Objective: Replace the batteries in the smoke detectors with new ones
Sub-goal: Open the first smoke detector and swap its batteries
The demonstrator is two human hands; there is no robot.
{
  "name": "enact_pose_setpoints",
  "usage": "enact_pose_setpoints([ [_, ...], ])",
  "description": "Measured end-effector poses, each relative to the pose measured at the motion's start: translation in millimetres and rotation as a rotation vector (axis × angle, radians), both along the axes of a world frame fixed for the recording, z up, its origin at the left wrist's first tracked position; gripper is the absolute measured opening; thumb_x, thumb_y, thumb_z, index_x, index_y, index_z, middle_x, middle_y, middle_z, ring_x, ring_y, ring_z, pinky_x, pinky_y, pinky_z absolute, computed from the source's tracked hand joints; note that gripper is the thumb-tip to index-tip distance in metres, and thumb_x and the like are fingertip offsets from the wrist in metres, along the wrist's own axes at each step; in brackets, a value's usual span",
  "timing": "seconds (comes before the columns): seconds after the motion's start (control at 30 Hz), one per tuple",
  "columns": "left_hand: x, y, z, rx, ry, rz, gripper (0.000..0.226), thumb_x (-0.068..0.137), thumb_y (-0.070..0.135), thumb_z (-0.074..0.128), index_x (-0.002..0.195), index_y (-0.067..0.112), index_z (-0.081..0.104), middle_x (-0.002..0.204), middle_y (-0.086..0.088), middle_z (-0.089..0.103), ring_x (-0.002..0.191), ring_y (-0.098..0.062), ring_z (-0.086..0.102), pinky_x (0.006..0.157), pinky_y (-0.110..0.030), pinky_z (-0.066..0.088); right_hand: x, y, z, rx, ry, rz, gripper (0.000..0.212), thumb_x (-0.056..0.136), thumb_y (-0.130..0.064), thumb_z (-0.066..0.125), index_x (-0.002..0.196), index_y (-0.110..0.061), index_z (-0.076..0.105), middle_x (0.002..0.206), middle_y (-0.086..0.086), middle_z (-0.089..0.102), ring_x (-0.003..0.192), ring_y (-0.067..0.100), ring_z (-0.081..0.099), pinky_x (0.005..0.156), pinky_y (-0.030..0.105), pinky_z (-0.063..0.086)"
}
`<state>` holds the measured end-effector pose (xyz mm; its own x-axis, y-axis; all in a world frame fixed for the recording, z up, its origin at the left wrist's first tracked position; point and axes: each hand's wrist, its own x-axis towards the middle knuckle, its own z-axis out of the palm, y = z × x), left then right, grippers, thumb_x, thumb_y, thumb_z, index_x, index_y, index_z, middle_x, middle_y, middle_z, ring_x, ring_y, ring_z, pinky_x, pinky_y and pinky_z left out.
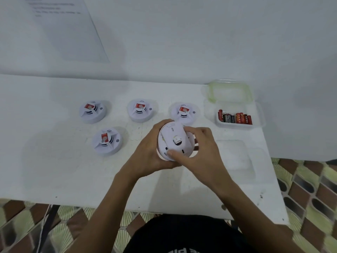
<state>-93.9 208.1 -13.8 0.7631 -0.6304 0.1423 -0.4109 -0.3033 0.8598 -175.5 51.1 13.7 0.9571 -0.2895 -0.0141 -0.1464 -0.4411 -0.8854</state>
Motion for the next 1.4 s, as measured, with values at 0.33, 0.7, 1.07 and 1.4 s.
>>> enact_pose_setpoints([
  [0.33,-14,-29,8,-0.021,-0.063,-0.023,0.093,0.063,0.029,0.087,0.139,0.021,0.032,0.137,0.019,0.041,0.126,-0.003,0.043,0.101,-0.012,0.035,-14,-27,1,0.038,-0.066,0.081,0.064,0.068,-0.04,0.077,0.115,-0.057,0.037,0.124,-0.009,0.036,0.122,0.008,0.038,0.089,0.014,0.044],
  [0.7,-22,-30,2,0.001,-0.059,0.068,0.095,0.061,0.039,0.083,0.137,0.039,0.028,0.136,0.02,0.041,0.126,-0.01,0.046,0.101,-0.03,0.045,-12,-58,17,0.06,-0.073,0.049,0.011,0.09,-0.028,0.066,0.086,-0.033,0.057,0.098,-0.009,0.057,0.091,0.006,0.054,0.07,0.002,0.038],
  [1.07,-26,3,1,-0.032,-0.008,0.216,0.093,0.057,0.041,0.083,0.133,0.035,0.031,0.134,0.013,0.043,0.123,-0.005,0.047,0.096,-0.023,0.047,47,-102,-13,-0.337,0.038,0.285,0.021,0.101,-0.023,0.046,0.091,-0.016,0.064,0.075,-0.006,0.058,0.068,0.005,0.051,0.065,0.028,0.035],
  [1.4,-24,5,1,-0.031,-0.004,0.211,0.095,0.055,0.042,0.083,0.133,0.038,0.029,0.135,0.015,0.041,0.122,-0.001,0.045,0.094,-0.014,0.044,74,-91,-41,-0.757,0.367,0.582,0.04,0.091,-0.033,0.063,0.13,-0.024,0.062,0.13,0.0,0.06,0.117,0.02,0.055,0.084,0.029,0.043],
])
